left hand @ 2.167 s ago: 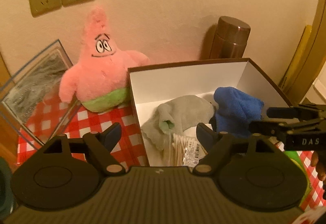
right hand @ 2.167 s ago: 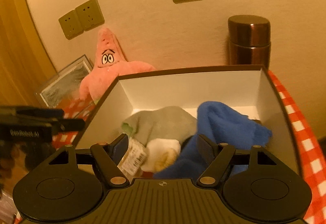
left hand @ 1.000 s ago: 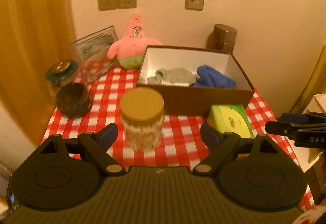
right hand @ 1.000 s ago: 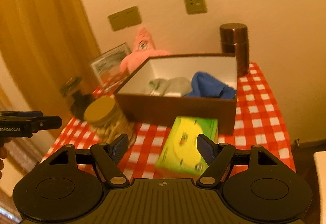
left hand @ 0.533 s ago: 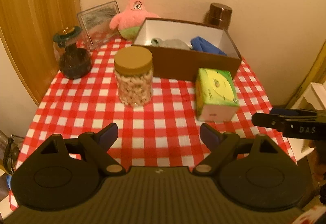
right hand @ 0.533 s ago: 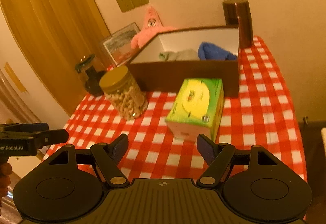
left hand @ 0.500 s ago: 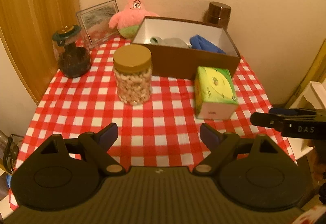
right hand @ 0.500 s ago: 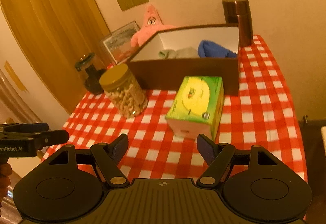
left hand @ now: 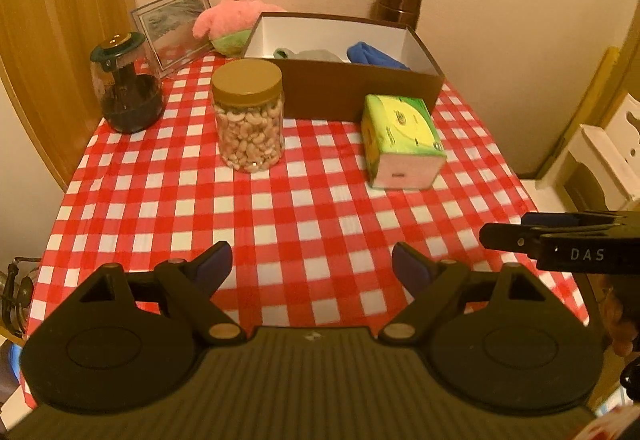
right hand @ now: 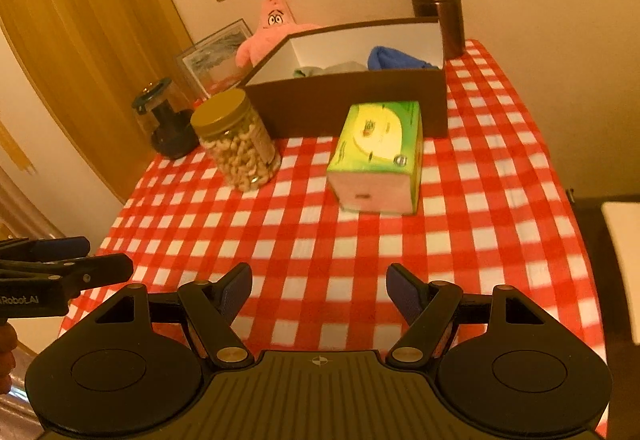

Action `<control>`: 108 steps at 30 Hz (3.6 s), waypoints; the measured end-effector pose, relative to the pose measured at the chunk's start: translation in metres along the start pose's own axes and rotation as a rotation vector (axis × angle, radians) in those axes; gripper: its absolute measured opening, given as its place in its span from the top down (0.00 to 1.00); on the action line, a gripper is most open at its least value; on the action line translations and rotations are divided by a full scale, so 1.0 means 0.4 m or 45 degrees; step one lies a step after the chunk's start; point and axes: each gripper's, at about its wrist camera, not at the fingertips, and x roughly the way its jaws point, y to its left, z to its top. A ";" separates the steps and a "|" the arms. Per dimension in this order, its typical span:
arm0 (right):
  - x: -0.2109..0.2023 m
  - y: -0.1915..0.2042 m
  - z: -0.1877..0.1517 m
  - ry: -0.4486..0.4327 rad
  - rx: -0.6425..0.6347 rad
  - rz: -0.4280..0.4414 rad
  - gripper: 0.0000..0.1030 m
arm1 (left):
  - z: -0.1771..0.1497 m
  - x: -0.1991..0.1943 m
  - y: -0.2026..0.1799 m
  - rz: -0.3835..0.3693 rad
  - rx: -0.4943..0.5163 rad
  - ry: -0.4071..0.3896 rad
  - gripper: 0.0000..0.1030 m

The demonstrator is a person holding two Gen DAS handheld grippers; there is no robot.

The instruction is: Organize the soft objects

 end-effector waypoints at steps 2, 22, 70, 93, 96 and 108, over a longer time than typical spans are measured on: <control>-0.010 0.020 -0.021 0.007 0.015 -0.011 0.28 | -0.016 -0.012 0.011 -0.013 0.012 0.007 0.17; -0.085 0.202 -0.161 0.032 0.008 -0.035 0.28 | -0.160 -0.116 0.103 -0.068 0.038 0.028 0.17; -0.104 0.201 -0.176 0.035 0.007 -0.044 0.28 | -0.180 -0.143 0.099 -0.106 0.054 0.016 0.17; -0.095 0.209 -0.175 0.035 0.005 -0.047 0.28 | -0.177 -0.135 0.104 -0.107 0.053 0.015 0.17; -0.094 0.210 -0.175 0.035 0.007 -0.047 0.28 | -0.176 -0.134 0.105 -0.108 0.053 0.015 0.17; -0.092 0.211 -0.171 0.035 0.006 -0.051 0.28 | -0.175 -0.128 0.103 -0.108 0.051 0.014 0.17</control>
